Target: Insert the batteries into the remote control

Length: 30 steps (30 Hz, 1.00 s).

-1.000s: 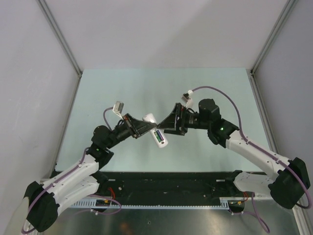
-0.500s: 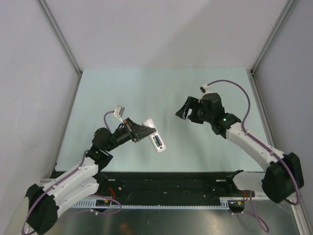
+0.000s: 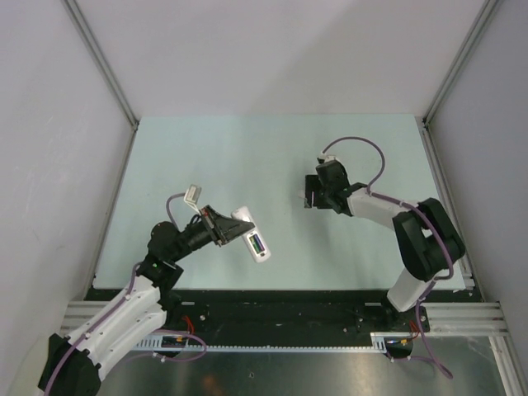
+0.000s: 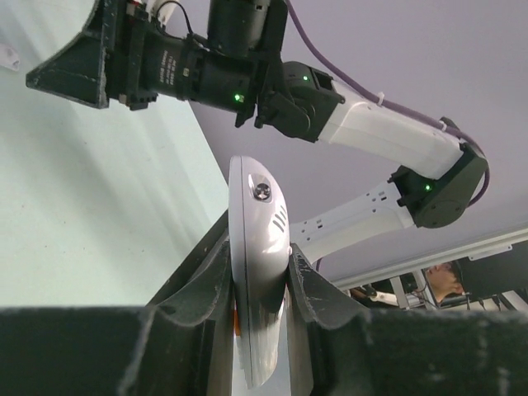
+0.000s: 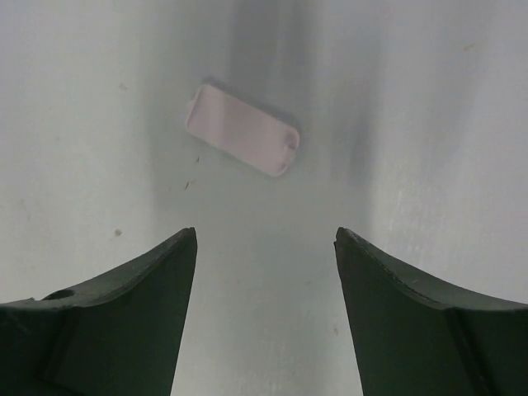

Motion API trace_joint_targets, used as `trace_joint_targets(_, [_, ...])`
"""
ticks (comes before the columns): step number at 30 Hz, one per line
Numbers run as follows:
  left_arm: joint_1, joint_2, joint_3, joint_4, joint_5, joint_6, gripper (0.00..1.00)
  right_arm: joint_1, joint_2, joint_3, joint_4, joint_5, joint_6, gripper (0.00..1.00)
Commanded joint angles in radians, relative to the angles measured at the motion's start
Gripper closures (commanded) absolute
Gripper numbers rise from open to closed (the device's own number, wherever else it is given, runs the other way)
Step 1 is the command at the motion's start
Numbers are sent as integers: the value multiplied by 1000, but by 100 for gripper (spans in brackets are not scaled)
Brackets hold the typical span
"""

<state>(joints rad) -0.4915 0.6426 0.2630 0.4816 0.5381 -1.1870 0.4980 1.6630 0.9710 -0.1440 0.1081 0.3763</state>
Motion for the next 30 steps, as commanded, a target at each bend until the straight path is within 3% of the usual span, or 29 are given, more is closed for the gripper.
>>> trace_joint_targets(1, [13, -9, -1, 12, 33, 35, 100, -16, 53, 74, 132, 74, -54, 28])
trace_joint_targets(11, [16, -3, 5, 8, 33, 47, 100, -38, 178, 140, 185, 54, -50, 35])
trace_joint_targets(30, [16, -1, 2, 6, 34, 47, 100, 4, 244, 159, 95, -134, 133, 33])
